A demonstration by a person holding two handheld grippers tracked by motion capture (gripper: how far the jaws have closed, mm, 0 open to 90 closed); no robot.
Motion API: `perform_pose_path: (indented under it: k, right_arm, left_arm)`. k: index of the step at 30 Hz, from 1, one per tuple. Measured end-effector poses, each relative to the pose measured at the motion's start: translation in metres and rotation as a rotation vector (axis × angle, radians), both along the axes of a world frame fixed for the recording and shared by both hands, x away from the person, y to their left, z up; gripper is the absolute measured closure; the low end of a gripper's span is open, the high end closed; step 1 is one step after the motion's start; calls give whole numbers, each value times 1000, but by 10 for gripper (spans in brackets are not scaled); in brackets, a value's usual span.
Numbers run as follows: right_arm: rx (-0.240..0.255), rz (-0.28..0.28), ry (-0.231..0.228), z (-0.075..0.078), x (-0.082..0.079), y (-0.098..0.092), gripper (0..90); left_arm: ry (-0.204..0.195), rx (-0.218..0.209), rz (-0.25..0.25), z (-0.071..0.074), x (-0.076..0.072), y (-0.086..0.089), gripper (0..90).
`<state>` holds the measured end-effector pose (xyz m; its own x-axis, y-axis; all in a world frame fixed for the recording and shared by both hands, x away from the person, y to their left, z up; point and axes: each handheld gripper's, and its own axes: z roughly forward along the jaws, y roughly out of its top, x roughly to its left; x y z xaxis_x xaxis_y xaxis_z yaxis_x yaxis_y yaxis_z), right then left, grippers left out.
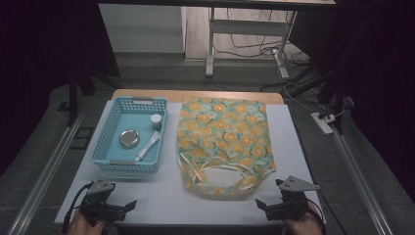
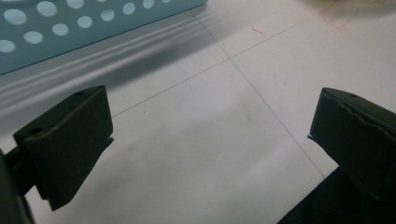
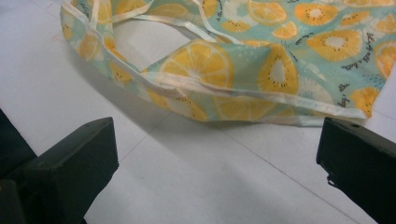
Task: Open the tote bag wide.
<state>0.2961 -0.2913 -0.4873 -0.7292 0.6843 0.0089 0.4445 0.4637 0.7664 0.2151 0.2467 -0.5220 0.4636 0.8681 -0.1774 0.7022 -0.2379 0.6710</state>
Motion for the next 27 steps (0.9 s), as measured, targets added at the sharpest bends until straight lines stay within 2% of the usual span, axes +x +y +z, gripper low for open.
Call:
perform_pose_path:
  k: [7, 10, 14, 17, 22, 27]
  right_arm:
    - [-9, 18, 9, 2, 3, 6, 0]
    - [-1, 23, 13, 3, 5, 8, 0]
    - [17, 30, 5, 8, 9, 13, 0]
    - [0, 32, 0, 11, 11, 16, 0]
    - [-5, 31, 7, 16, 17, 19, 0]
    - [-37, 16, 22, 22, 29, 28, 0]
  left_arm:
    - [17, 8, -12, -1, 3, -2, 0]
    - [28, 14, -20, -2, 5, -3, 0]
    - [38, 0, -23, -3, 6, -2, 0]
    - [46, -10, -28, -3, 6, -1, 1]
    - [37, 13, -42, -3, 5, -4, 1]
    - [32, 18, -41, -3, 5, -5, 0]
